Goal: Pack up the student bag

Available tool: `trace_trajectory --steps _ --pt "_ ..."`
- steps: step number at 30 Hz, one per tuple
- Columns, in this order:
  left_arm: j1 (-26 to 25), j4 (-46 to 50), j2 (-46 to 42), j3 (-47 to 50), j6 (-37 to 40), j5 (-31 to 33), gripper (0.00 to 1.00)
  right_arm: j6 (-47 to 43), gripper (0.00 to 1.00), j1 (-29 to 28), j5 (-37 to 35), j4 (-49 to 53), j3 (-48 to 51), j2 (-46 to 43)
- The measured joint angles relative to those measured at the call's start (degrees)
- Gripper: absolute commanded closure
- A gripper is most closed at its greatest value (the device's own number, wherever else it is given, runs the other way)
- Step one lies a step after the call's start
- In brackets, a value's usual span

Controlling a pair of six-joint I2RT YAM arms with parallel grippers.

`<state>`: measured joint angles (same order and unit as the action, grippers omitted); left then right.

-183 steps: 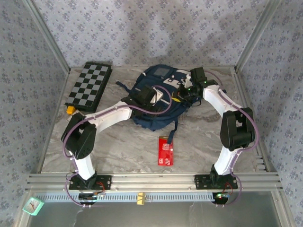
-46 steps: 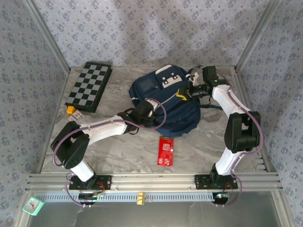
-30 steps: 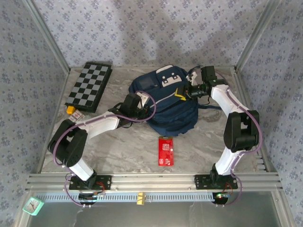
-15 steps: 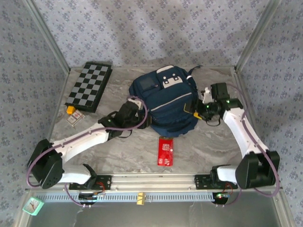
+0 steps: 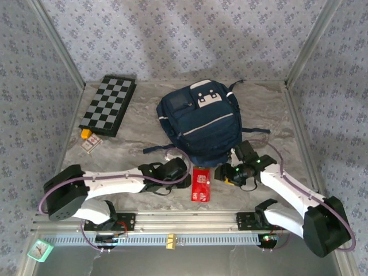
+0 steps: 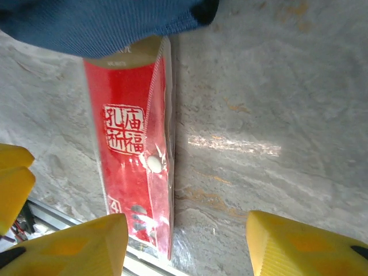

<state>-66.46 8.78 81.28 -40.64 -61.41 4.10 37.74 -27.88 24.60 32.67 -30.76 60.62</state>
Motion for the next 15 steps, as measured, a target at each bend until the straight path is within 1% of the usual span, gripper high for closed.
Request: trace_trajectory --steps 6,11,15 --pt "-2.0 -4.2 5.8 -0.7 -3.0 0.2 0.71 4.2 0.47 -4.9 0.0 -9.7 1.9 4.4" --pt "-2.3 -7.1 8.7 -0.9 -4.6 0.7 0.8 5.9 0.47 -6.3 0.0 -14.7 2.8 9.0" --pt "-2.4 -9.1 10.7 -0.9 -4.8 0.6 0.84 7.1 0.49 -7.2 0.0 -17.2 3.8 10.7"
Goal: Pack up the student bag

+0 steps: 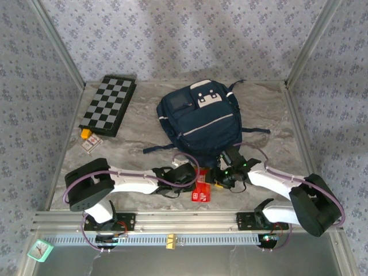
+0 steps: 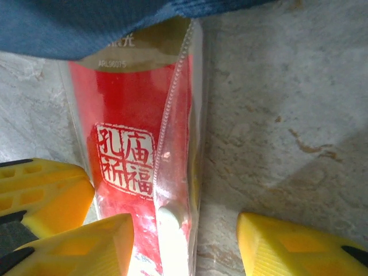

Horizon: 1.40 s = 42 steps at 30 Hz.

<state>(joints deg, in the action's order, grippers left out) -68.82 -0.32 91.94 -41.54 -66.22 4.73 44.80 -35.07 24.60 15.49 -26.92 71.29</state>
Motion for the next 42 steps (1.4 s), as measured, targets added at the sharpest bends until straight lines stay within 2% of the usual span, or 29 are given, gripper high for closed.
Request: trace_trajectory --steps 6,16,25,27,31,35,42 --pt "0.0 0.3 1.6 -1.2 0.0 0.5 0.92 1.7 0.61 -0.4 -0.3 -0.3 0.0 0.5" --pt "0.0 0.2 1.8 -1.2 -1.0 0.5 0.95 2.4 0.74 -2.5 2.9 -4.9 1.6 0.2" --pt "0.0 0.5 1.7 -1.3 -0.9 0.6 0.96 2.8 0.96 -2.5 3.2 -3.3 1.9 -1.6" --pt "0.0 0.6 1.7 -1.4 -0.9 0.6 0.94 3.1 0.97 -2.5 3.2 -2.8 1.9 -2.6" --pt "0.0 0.4 1.0 -1.4 0.9 0.6 0.82 3.1 1.0 -2.2 3.2 -0.6 1.9 -7.5" --pt "-0.1 2.8 -2.4 -1.9 5.4 2.0 0.71 3.1 1.0 0.7 3.2 5.2 1.9 -15.2" --pt "1.4 15.1 -8.0 -11.8 19.8 7.6 0.69 3.6 1.0 13.1 4.7 18.7 1.7 -29.6"
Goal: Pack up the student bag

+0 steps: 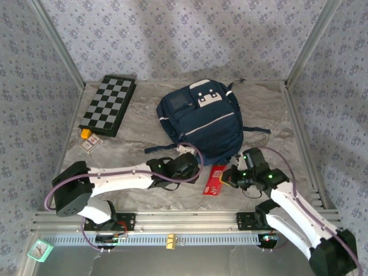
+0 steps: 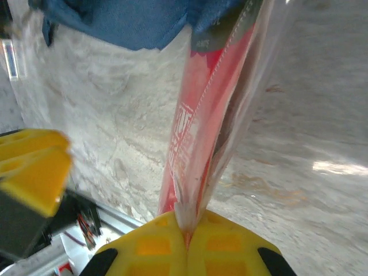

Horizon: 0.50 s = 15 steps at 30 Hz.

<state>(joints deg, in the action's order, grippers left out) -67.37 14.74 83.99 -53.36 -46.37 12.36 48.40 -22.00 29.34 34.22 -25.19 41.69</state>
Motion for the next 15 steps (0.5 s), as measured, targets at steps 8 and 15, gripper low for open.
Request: trace_trajectory --steps 8,15 --pt "5.0 4.8 -0.6 -7.3 20.8 4.3 0.53 -5.9 1.0 12.4 2.1 12.4 -10.8 0.4" --pt "9.1 4.5 3.6 -14.3 36.1 5.0 0.37 -10.8 1.0 16.6 3.0 16.5 -19.8 4.6"
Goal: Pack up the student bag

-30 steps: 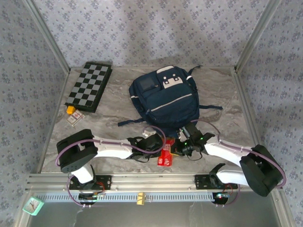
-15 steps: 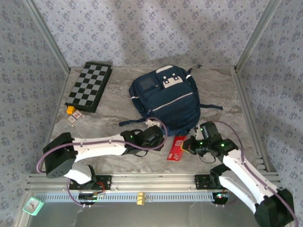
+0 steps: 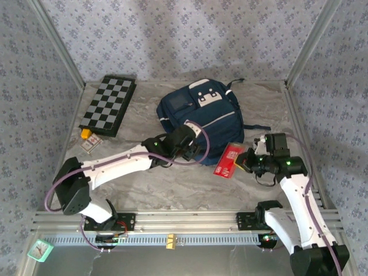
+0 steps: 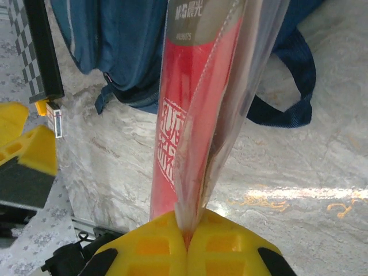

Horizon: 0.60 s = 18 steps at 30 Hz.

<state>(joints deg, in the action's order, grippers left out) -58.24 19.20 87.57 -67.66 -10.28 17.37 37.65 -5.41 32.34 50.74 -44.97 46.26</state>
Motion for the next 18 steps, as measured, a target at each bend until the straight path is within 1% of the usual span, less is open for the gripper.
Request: trace_trajectory --steps 4,9,15,18 --pt "0.9 -1.5 5.9 -4.9 6.3 -0.4 0.31 -1.8 1.0 1.6 0.0 0.7 -3.1 1.2" --pt "1.1 -2.5 12.7 -9.2 11.9 -1.3 0.28 -2.6 1.0 2.6 0.0 0.9 -4.3 2.3" --pt "2.5 -2.7 16.1 -11.0 14.8 -1.2 0.28 -2.8 1.0 3.1 0.0 0.9 -4.3 4.0" --pt "4.0 -2.9 16.1 -11.8 15.0 -1.3 0.32 -2.8 1.0 3.3 0.0 0.1 -4.3 4.3"
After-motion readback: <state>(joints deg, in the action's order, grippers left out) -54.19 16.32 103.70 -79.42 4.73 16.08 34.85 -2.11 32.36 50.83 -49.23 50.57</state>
